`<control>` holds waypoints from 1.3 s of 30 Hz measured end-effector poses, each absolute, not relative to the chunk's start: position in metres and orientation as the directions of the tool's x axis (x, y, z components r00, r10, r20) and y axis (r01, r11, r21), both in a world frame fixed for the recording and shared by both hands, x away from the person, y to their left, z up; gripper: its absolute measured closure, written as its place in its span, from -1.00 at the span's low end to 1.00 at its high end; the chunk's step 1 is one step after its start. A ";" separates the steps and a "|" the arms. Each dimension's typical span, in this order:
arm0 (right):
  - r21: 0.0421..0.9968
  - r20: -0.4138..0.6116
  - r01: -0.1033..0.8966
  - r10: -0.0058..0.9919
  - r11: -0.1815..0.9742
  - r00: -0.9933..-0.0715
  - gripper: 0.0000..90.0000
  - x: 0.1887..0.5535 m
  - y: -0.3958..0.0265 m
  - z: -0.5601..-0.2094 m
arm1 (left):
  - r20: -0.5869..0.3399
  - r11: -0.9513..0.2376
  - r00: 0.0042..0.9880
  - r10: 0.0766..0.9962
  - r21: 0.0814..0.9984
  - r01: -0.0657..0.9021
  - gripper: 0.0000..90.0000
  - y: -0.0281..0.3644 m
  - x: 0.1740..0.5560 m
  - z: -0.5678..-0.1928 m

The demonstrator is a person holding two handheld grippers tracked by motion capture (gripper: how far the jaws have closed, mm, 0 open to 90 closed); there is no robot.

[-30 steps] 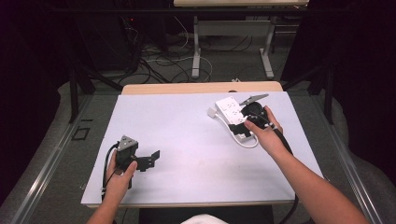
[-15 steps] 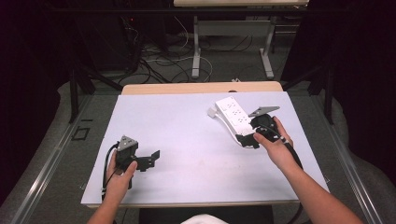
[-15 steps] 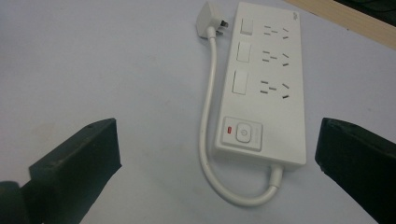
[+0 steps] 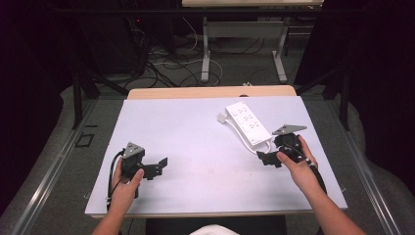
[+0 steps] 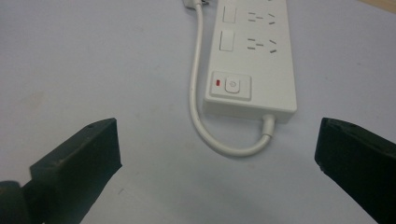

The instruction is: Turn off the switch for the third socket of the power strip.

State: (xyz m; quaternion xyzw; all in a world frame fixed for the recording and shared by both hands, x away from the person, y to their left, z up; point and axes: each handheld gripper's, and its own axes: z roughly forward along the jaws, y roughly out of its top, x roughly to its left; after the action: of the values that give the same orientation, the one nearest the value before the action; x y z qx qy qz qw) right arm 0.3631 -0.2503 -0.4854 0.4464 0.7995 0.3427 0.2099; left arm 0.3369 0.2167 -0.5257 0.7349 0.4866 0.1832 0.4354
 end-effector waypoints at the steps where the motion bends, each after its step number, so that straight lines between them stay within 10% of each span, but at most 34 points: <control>1: 0.737 -0.029 0.570 0.860 0.363 -0.510 -1.00 0.362 -0.253 -0.487 | -0.154 -0.148 0.459 0.875 0.818 0.556 -0.95 0.217 0.337 -0.526; 39: 0.755 0.024 0.618 0.933 0.218 -0.359 -0.99 0.338 -0.316 -0.540 | -0.151 -0.154 0.461 0.875 0.815 0.559 -0.95 0.216 0.337 -0.526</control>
State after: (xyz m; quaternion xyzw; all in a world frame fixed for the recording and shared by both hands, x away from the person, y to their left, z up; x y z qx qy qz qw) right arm 0.3382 -0.3157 -0.5396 0.5191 0.7471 0.3483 0.2261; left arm 0.3373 0.2157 -0.5261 0.7372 0.4861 0.1825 0.4324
